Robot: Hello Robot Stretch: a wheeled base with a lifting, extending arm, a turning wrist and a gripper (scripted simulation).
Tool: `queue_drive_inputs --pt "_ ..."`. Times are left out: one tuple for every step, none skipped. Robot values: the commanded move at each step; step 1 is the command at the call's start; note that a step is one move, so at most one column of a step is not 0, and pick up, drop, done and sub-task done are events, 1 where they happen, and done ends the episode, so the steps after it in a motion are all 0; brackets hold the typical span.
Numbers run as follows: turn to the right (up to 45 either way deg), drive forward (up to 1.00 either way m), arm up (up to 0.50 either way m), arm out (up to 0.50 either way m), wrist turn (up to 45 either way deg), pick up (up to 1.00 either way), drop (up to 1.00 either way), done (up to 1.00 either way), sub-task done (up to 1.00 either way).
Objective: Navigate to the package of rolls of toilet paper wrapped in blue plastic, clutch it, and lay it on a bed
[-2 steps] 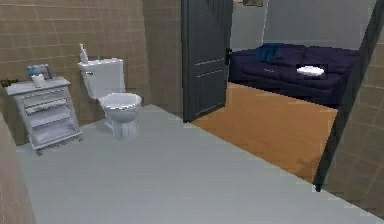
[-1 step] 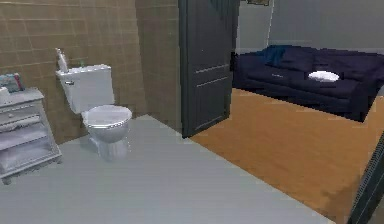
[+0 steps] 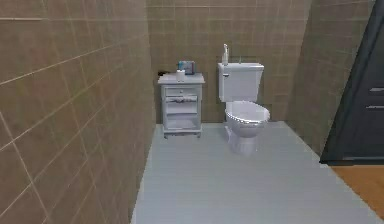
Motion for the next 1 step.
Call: queue_drive_inputs --pt "0.0 1.0 0.0 0.0 0.0 0.0 0.0 0.0 0.0"
